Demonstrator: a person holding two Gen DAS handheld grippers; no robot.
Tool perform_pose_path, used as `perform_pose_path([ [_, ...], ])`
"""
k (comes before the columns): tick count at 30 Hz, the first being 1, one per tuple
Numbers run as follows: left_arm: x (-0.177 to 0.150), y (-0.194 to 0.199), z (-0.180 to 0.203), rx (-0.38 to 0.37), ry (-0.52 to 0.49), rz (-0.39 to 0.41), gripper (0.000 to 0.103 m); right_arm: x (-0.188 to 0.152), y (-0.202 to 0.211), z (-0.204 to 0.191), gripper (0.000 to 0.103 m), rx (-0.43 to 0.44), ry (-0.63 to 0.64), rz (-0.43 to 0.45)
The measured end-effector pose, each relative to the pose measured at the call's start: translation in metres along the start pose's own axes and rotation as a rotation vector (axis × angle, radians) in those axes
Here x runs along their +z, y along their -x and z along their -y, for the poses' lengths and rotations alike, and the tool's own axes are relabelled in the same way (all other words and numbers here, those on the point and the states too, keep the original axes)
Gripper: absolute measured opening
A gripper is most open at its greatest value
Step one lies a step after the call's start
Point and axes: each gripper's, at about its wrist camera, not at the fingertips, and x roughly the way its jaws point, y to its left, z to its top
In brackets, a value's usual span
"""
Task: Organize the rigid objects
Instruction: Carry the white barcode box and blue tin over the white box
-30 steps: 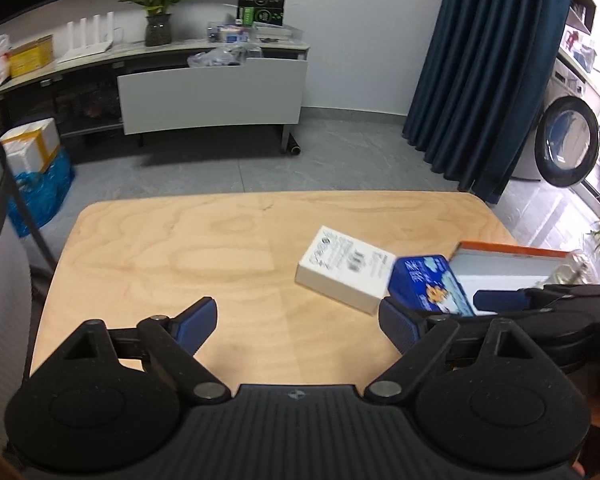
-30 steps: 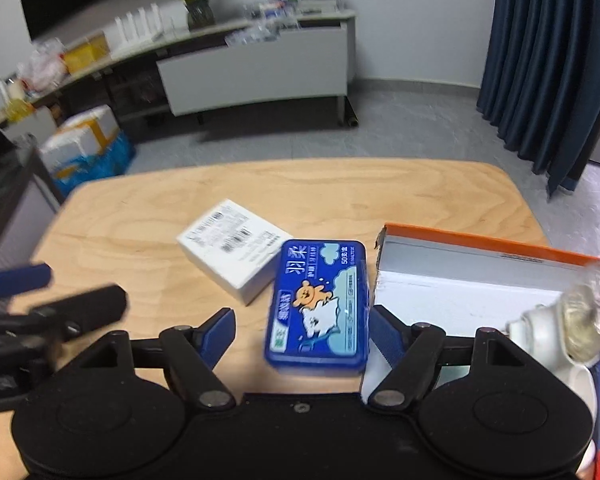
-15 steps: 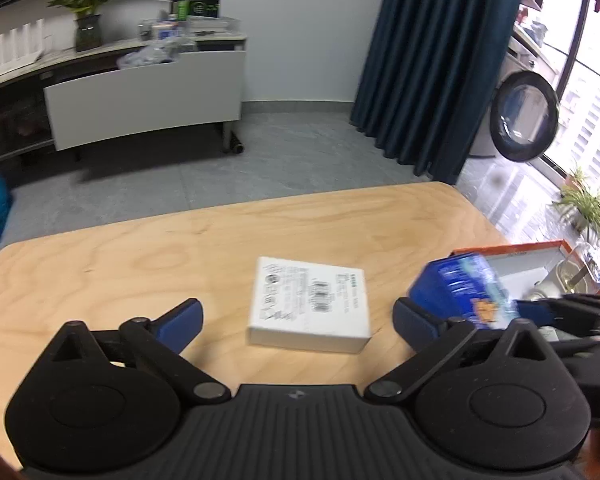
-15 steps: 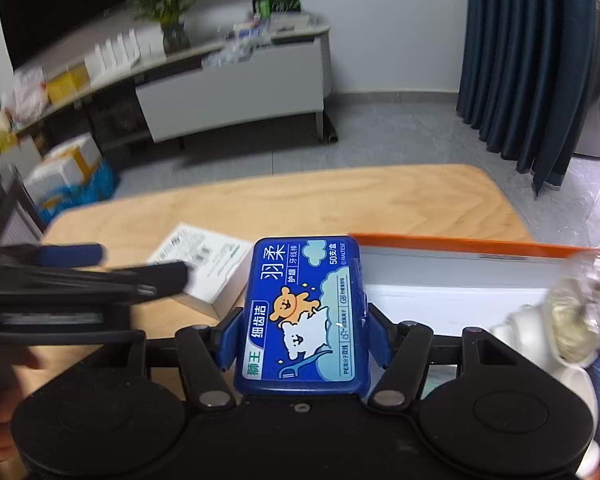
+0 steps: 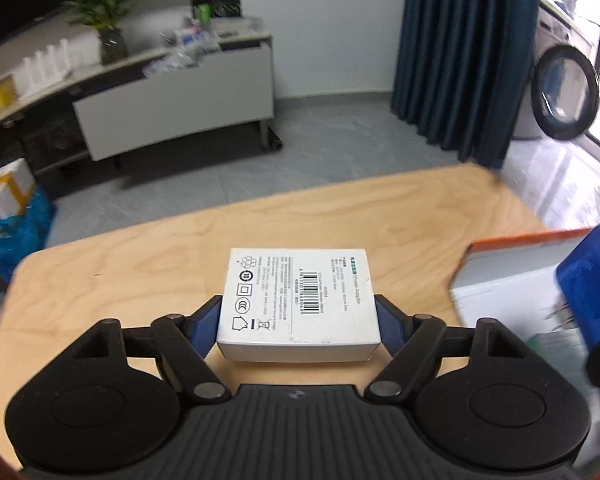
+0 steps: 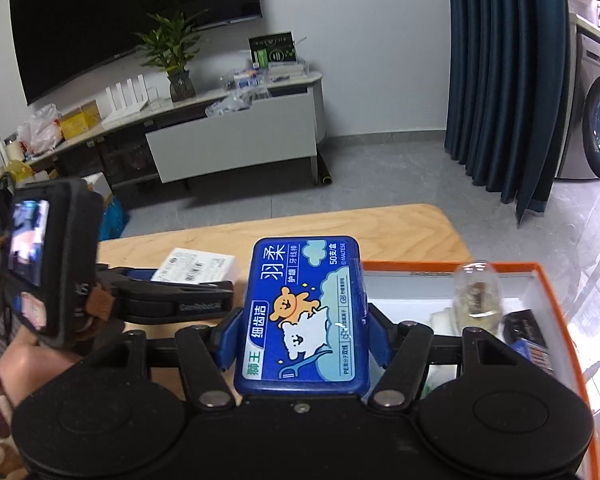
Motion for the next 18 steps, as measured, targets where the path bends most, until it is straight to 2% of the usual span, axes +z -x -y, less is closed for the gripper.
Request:
perform_pose_path([
  [6, -0.007, 0.081, 0.027, 0.055, 0.012, 0.068, 0.079, -0.013, 0.047, 0.008, 0.074, 0.001, -0.02, 0.032],
  [10, -0.018, 0.125, 0.046, 0.032, 0.054, 0.087, 0.079, -0.025, 0.084, 0.02, 0.074, -0.012, -0.022, 0.059],
  [12, -0.024, 0.143, 0.058, 0.029, 0.058, 0.093, 0.079, -0.031, 0.102, 0.029, 0.074, -0.028, -0.027, 0.073],
  [18, -0.035, 0.161, 0.097, -0.001, 0.054, 0.097, 0.079, -0.05, 0.146, 0.056, 0.074, -0.063, -0.049, 0.098],
])
